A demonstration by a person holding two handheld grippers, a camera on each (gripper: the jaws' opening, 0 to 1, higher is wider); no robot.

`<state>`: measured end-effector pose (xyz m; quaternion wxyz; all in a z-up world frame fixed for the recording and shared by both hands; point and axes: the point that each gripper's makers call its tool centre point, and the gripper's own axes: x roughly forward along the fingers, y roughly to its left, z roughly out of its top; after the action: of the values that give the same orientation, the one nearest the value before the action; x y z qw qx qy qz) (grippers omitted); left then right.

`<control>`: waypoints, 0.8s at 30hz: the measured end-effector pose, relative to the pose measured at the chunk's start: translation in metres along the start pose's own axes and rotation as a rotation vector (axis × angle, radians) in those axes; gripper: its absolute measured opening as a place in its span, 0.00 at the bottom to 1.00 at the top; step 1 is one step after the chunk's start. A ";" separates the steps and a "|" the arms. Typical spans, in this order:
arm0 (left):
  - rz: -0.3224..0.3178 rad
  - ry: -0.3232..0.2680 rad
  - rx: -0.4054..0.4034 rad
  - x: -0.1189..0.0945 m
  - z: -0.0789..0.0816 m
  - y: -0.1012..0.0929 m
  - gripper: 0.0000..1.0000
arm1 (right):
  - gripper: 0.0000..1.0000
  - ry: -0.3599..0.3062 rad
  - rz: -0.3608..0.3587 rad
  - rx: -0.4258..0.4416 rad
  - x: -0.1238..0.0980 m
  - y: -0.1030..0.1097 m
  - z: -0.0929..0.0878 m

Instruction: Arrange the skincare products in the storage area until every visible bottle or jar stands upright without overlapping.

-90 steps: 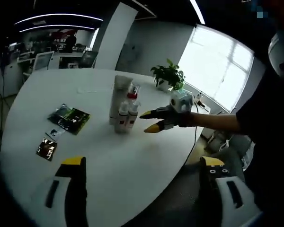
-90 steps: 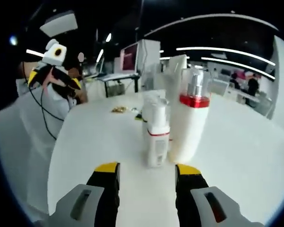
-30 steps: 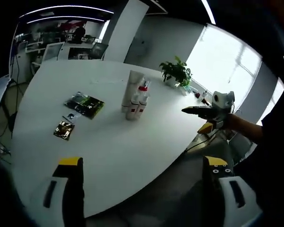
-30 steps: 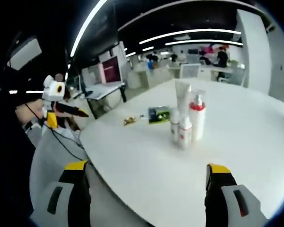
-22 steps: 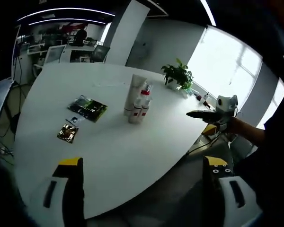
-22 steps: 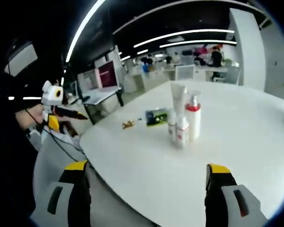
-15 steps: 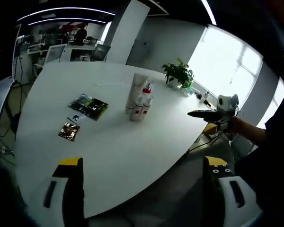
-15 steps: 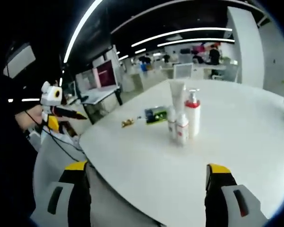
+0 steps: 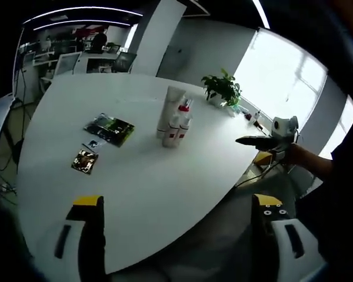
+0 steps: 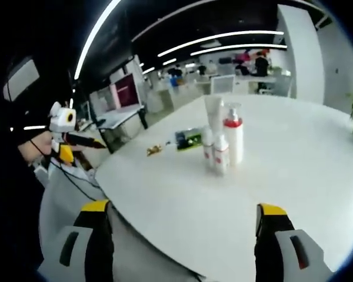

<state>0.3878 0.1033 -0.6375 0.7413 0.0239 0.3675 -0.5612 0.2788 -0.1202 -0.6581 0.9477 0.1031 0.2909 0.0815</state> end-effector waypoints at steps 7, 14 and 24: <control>0.018 -0.008 -0.019 0.012 0.013 0.012 0.96 | 0.99 0.010 -0.016 0.023 0.000 -0.009 -0.003; 0.021 0.010 -0.003 0.032 0.016 0.019 0.92 | 0.99 0.028 -0.023 0.031 0.001 -0.010 -0.010; 0.005 0.026 -0.019 0.064 0.020 0.033 0.85 | 0.99 0.039 -0.036 0.058 0.002 -0.014 -0.015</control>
<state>0.4322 0.0544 -0.6717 0.7379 0.0250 0.3824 -0.5556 0.2732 -0.1311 -0.6748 0.9398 0.1238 0.3132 0.0581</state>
